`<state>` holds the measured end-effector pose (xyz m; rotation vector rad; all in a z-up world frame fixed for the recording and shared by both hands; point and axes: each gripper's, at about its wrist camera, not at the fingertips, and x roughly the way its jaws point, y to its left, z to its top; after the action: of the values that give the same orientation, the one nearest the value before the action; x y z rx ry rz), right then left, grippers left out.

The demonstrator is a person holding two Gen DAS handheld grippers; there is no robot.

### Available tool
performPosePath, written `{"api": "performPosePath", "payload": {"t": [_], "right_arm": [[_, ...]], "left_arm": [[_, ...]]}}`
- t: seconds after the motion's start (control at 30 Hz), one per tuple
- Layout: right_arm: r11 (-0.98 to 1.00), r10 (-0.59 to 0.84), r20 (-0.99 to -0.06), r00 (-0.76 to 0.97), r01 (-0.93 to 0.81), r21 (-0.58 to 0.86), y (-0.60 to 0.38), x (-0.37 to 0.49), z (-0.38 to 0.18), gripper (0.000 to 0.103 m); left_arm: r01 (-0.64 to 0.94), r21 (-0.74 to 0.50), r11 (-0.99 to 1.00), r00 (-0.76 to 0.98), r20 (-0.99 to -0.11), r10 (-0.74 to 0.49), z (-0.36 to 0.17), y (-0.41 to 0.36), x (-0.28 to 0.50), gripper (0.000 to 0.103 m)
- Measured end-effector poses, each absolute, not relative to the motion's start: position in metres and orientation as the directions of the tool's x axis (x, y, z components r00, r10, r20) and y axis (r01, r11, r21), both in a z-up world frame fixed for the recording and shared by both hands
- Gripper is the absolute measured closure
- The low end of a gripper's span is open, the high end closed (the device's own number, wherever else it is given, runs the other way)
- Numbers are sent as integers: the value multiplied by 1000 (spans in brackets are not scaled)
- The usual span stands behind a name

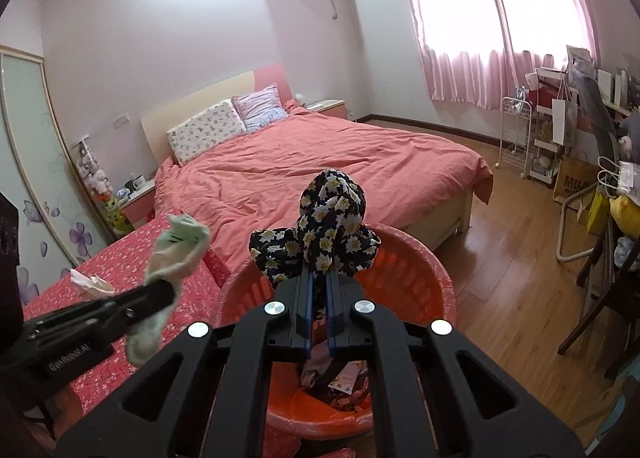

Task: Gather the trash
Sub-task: 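Carry the mint sock and floral scrunchie over the orange basket and release both, then move both open tools back toward the snack bag and tissue on the bed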

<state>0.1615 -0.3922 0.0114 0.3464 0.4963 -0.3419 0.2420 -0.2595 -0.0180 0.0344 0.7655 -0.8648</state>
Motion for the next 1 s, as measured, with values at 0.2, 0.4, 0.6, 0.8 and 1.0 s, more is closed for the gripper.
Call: {"api": "performPosePath", "payload": {"t": [0.2, 0.4, 0.6, 0.8, 1.0], "right_arm": [[879, -201, -541, 817, 395, 269, -400, 170, 0, 94], [877, -201, -578, 791, 408, 254, -398, 172, -11, 73], [877, -206, -601, 772, 418, 236, -392, 172, -13, 73], [895, -216, -603, 768, 403, 192, -380, 177, -10, 63], [928, -185, -605, 775, 341, 153, -344, 188, -7, 63]], "left_arm": [[673, -251, 696, 401, -668, -627, -42, -273, 257, 84], [632, -230, 740, 414, -707, -573, -57, -261, 270, 67], [594, -183, 784, 459, -723, -516, -62, -233, 276, 59], [536, -103, 838, 541, -720, -435, -58, -182, 276, 51], [418, -56, 907, 601, -731, -323, -57, -107, 283, 46]]}}
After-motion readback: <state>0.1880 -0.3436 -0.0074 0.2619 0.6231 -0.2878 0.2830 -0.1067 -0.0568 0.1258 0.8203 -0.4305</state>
